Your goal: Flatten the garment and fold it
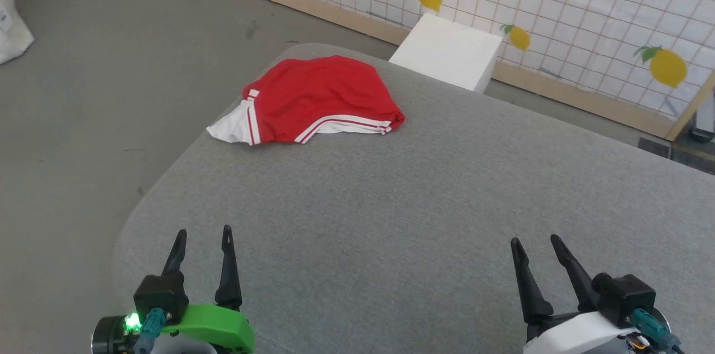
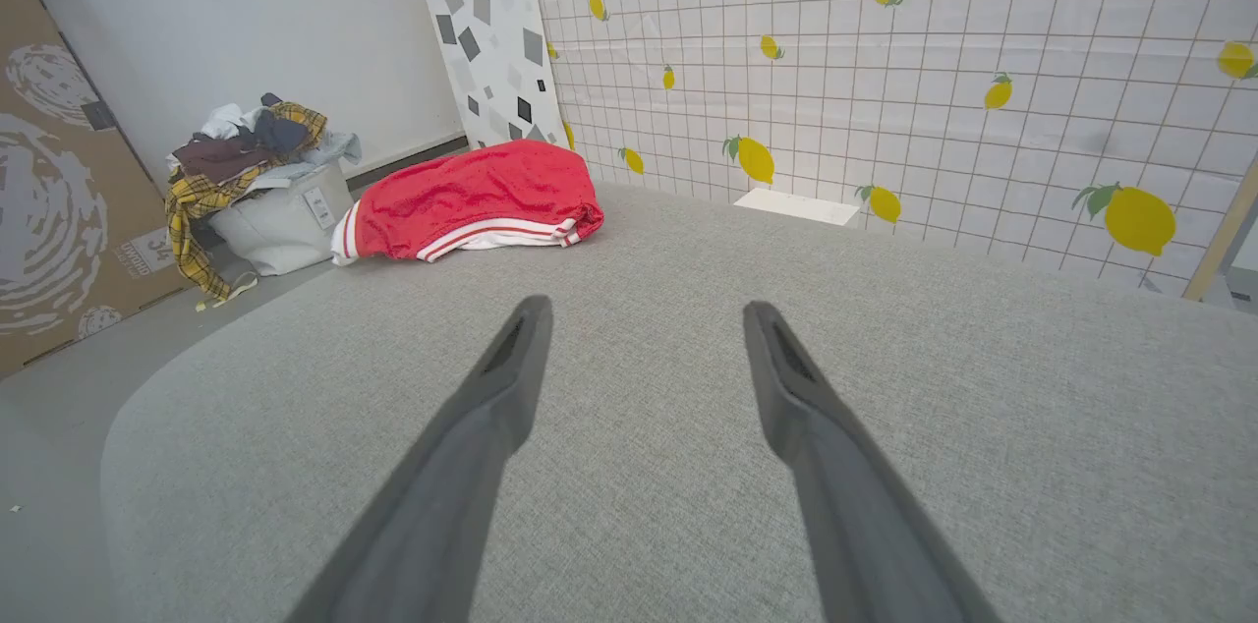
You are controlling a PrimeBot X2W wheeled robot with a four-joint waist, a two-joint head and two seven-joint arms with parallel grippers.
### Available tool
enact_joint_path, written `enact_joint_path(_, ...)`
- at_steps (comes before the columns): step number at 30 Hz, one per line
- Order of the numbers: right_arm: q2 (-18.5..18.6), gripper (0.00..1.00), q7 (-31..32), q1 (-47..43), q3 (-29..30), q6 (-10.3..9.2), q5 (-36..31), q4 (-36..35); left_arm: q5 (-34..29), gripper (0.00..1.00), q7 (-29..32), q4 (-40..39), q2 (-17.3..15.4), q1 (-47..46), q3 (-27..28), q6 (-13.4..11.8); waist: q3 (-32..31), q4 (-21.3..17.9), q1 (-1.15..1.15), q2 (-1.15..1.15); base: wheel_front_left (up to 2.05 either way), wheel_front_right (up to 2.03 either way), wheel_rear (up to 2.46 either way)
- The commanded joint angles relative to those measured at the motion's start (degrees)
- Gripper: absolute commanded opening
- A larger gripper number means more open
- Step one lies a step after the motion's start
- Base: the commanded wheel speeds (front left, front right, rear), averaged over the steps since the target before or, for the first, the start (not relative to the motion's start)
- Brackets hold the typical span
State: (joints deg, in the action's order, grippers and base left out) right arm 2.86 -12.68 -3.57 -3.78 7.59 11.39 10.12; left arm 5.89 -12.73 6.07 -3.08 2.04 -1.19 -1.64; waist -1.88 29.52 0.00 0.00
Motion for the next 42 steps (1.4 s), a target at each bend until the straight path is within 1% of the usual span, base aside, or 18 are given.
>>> enact_joint_path(1, 0.01, 1.00, -0.71, -0.75, -0.08, -0.09, 0.64, 0.30, 0.56, 1.00, -0.68, 0.25, -0.14, 0.50, -0.19, -0.26, -0.02, 0.67, 0.00, 0.00, 0.00, 0.00, 0.00)
enact_joint_path(15, 0.01, 1.00, -1.94, -0.74, 0.28, -0.10, 1.44, 1.01, 1.37, 1.00, -2.27, 1.63, -0.09, 0.72, -0.87, -0.04, 0.28, 3.92, 0.00, 0.00, 0.00, 0.00, 0.00)
enact_joint_path(26, 0.01, 1.00, -1.29, -0.30, 0.34, -0.10, 0.80, 0.23, 2.08, 1.00, -2.27, 1.61, 0.00, 0.73, -1.27, 0.24, 0.98, 3.15, 0.00, 0.00, 0.00, 0.00, 0.00)
enact_joint_path(31, 0.01, 1.00, -0.71, 0.08, 0.56, -0.10, 0.37, -0.73, 3.71, 1.00, -2.27, 1.97, 0.04, -0.82, -1.64, 1.36, 1.59, 2.59, 0.00, 0.00, 0.00, 0.00, 0.00)
enact_joint_path(36, 0.01, 1.00, 0.63, 1.56, 0.37, -0.10, -0.95, -2.85, 5.92, 1.00, -1.45, 4.35, -0.33, -8.80, -2.41, 4.01, 4.07, 1.04, 0.00, 0.00, 0.00, 0.00, 0.00)
enact_joint_path(39, 0.01, 1.00, 1.95, 3.11, -0.04, -0.10, -2.21, -5.03, 8.21, 1.00, -0.25, 7.51, -1.28, -16.81, -1.77, 5.81, 6.88, -0.84, 0.00, 0.00, 0.00, 0.00, 0.00)
enact_joint_path(42, 0.01, 1.00, 3.45, 5.13, -0.26, -0.10, -3.62, -7.55, 10.28, 1.00, 1.80, 10.79, -2.87, -25.04, -1.13, 7.03, 10.46, -3.12, 0.00, 0.00, 0.00, 0.00, 0.00)
